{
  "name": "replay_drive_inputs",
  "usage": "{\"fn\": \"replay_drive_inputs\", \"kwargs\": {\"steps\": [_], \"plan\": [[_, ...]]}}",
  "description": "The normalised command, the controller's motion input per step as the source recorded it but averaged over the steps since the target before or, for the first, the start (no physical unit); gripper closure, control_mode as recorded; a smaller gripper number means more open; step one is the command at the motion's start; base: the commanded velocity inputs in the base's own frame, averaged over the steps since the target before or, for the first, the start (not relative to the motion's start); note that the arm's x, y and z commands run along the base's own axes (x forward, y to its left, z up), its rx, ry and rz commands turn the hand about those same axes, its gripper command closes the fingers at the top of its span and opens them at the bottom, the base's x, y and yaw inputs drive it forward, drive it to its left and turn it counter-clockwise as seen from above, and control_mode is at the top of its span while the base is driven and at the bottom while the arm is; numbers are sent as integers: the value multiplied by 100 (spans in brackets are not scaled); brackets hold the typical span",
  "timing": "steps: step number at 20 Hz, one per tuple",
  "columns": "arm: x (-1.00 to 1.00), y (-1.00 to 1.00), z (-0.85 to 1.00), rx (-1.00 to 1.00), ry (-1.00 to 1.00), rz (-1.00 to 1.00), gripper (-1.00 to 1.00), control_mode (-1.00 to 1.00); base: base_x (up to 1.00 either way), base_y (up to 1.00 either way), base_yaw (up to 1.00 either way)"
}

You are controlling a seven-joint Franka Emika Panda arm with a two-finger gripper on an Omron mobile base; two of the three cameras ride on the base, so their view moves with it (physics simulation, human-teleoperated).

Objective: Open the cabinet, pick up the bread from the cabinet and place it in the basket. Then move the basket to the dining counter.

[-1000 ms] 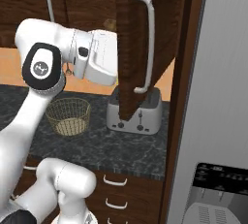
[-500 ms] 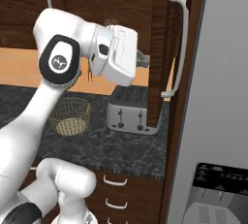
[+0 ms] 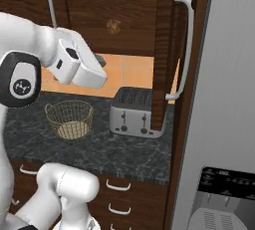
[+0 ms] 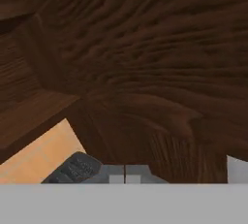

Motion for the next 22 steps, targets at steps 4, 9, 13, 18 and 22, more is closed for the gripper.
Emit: {"fn": "replay_drive_inputs", "kwargs": {"steps": [4,9,13,18,22], "plan": [[8,88,1,2,-4,64,100,-100,0,0,0],[45,43,15,7,-5,58,100,-100,0,0,0],[50,8,20,2,-19,45,100,-100,0,0,0],[56,4,0,3,-1,32,-100,-100,0,0,0],[57,7,2,-14,-1,2,-100,-100,0,0,0]]}}
